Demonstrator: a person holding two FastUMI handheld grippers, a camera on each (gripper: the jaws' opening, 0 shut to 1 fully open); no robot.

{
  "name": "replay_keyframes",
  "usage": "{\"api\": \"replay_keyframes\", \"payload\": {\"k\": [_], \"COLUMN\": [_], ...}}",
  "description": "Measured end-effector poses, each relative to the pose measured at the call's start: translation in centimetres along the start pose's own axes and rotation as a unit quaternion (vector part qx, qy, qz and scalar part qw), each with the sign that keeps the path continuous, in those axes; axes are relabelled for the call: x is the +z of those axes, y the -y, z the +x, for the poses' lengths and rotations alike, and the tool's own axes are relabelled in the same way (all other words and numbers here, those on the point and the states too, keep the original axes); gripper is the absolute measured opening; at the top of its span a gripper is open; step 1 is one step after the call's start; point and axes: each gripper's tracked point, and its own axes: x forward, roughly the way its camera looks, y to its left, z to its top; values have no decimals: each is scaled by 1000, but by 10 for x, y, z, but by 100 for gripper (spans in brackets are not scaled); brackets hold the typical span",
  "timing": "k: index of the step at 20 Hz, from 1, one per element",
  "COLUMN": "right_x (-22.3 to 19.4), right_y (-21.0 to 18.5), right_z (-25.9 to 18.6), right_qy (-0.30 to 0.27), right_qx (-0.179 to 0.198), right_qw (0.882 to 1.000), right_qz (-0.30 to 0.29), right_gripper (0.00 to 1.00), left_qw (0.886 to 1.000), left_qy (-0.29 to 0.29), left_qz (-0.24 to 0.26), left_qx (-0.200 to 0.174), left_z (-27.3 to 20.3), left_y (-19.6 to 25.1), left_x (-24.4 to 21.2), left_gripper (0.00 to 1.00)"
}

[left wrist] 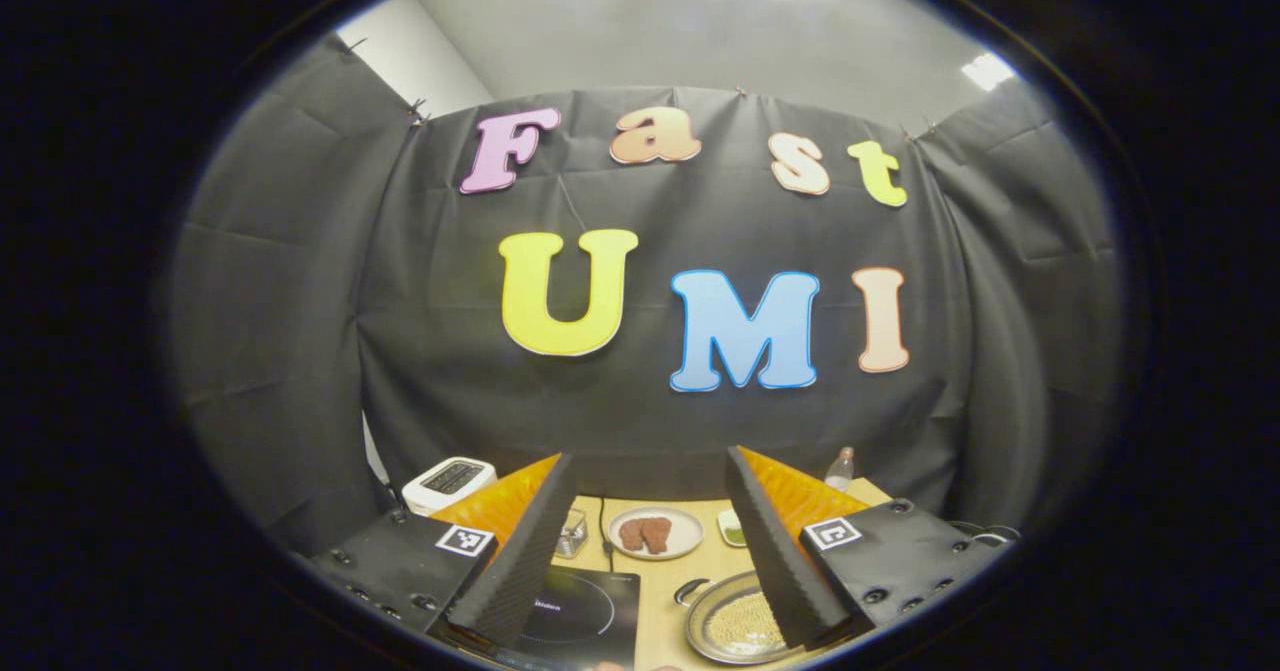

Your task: First push the handle of the pot to place it horizontally, then grasp the pot with both hands and set it on the induction cooktop.

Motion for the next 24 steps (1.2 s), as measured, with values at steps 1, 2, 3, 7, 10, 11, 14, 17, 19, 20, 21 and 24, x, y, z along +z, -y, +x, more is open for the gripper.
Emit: {"api": "replay_keyframes", "payload": {"k": [1,2,3,7,10,11,14,17,19,20,21,24], "right_x": [2,4,7,20,31,35,47,60,66,67,69,71], "right_y": [6,12,20,49,65,68,78,86,89,90,91,96], "right_z": [0,0,0,-6,-7,-7,-5,-3,-2,-1,-2,-4], "right_qy": [2,4,6,15,25,29,37,42,43,45,47,51], "right_qx": [-9,-21,-33,-83,-101,-103,-107,-111,-111,-111,-111,-115], "right_qw": [1000,1000,999,996,994,994,993,993,993,993,993,992], "right_qz": [-5,-11,-18,-38,-37,-32,-23,-21,-19,-20,-20,-20], "right_gripper": [1,1,1,1,1,1,1,1,1,1,1,1], "left_qw": [1000,1000,1000,1000,999,999,998,998,998,998,998,998], "left_qy": [-1,-2,-4,-10,-12,-9,0,-8,-11,-13,-16,-26], "left_qz": [2,4,6,16,25,27,33,38,34,34,35,34], "left_qx": [0,0,0,-9,-26,-31,-46,-46,-46,-45,-44,-44], "left_z": [1,1,1,5,4,4,5,8,10,12,12,16], "left_y": [1,1,3,14,27,31,42,46,48,48,48,50], "left_x": [-1,-3,-4,-18,-24,-24,-22,-30,-34,-36,-39,-49], "left_gripper": [97,98,99,100,92,92,98,91,100,100,100,100]}}
